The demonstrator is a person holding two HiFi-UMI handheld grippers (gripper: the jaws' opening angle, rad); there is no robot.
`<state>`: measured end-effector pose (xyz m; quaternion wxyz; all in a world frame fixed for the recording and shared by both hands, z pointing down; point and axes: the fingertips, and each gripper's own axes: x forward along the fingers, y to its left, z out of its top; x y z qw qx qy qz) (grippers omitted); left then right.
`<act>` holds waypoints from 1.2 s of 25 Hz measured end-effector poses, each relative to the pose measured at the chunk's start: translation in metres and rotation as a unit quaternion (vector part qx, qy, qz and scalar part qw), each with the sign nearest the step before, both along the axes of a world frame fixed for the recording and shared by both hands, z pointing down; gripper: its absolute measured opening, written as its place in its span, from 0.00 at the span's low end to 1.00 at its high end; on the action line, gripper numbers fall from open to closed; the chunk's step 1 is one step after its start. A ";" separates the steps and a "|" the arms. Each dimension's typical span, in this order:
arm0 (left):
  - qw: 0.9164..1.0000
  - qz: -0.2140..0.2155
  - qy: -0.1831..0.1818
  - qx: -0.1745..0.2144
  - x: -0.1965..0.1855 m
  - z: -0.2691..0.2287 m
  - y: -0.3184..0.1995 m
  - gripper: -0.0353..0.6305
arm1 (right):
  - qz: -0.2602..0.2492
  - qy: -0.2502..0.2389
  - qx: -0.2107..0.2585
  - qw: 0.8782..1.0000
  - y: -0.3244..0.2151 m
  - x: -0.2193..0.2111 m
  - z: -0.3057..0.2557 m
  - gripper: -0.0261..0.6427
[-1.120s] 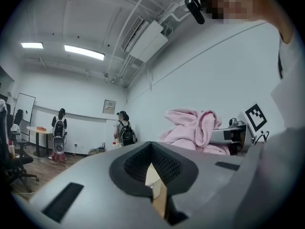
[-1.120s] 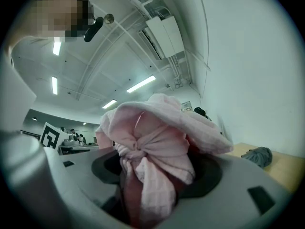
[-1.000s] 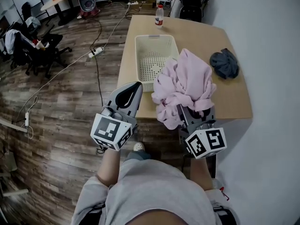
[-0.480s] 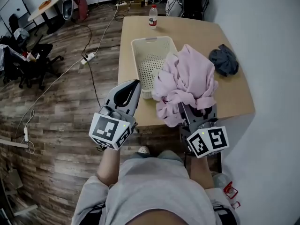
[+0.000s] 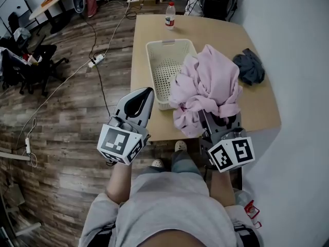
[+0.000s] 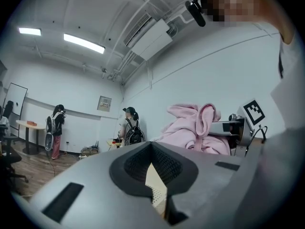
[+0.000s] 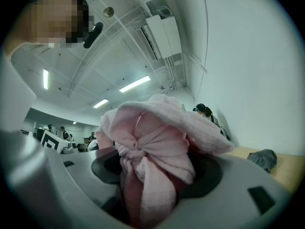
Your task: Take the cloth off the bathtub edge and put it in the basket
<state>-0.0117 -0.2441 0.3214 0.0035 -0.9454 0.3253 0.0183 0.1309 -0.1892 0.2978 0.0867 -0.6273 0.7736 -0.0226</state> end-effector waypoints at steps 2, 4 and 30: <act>1.000 -0.006 0.001 -0.002 0.000 0.000 -0.007 0.05 | -0.004 0.002 0.002 1.000 -0.008 0.002 -0.003 0.50; 1.000 -0.013 0.003 -0.002 0.001 -0.001 -0.014 0.05 | -0.010 0.003 0.002 1.000 -0.018 0.004 -0.005 0.50; 0.987 -0.158 -0.004 -0.005 0.012 -0.002 -0.099 0.05 | -0.159 0.003 -0.035 0.987 -0.175 0.015 0.014 0.50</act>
